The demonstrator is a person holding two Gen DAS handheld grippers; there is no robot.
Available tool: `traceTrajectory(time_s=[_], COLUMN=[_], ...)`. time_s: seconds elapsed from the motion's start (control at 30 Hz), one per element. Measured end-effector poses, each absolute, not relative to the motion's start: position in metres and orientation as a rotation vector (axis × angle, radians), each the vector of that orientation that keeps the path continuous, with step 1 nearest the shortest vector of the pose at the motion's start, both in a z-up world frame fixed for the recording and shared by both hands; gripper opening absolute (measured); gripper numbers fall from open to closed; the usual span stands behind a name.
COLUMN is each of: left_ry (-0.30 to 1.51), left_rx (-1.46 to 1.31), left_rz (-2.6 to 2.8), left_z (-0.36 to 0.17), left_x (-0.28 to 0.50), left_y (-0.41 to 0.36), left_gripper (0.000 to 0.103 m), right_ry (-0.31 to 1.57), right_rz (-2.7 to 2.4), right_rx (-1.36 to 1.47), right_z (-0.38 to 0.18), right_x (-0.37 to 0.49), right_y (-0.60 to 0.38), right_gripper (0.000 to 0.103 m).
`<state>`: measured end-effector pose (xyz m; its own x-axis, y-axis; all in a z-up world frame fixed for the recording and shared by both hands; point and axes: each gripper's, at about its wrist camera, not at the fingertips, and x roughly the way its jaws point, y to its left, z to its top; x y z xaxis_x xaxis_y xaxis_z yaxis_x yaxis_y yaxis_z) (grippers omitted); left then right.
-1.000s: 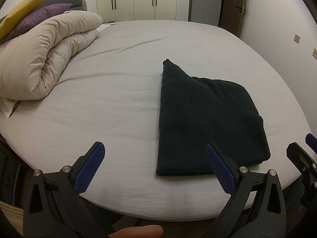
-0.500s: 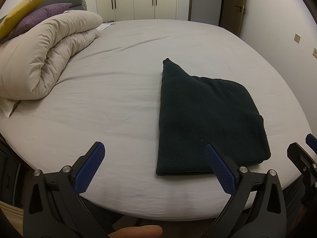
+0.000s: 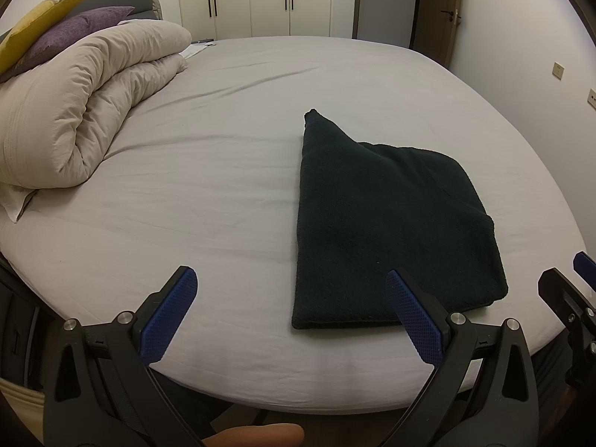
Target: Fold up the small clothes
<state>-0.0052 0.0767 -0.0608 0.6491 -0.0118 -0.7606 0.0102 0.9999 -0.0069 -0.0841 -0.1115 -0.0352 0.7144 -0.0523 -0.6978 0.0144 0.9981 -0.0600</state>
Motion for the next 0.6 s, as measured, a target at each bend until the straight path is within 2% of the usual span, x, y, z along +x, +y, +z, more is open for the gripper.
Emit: traceTrajectory(time_s=[0.6], left_ry=[0.875], left_rx=[-0.002], left_rz=[-0.019], left_z=[-0.0618], left_x=[-0.0042], left_y=[0.0761], left_gripper=[0.103], right_ry=[0.775], right_rz=[-0.038], right_rx=[-0.050], right_z=[-0.0360], right_x=[-0.0844], right_y=[-0.1112], right_gripper=[0.103])
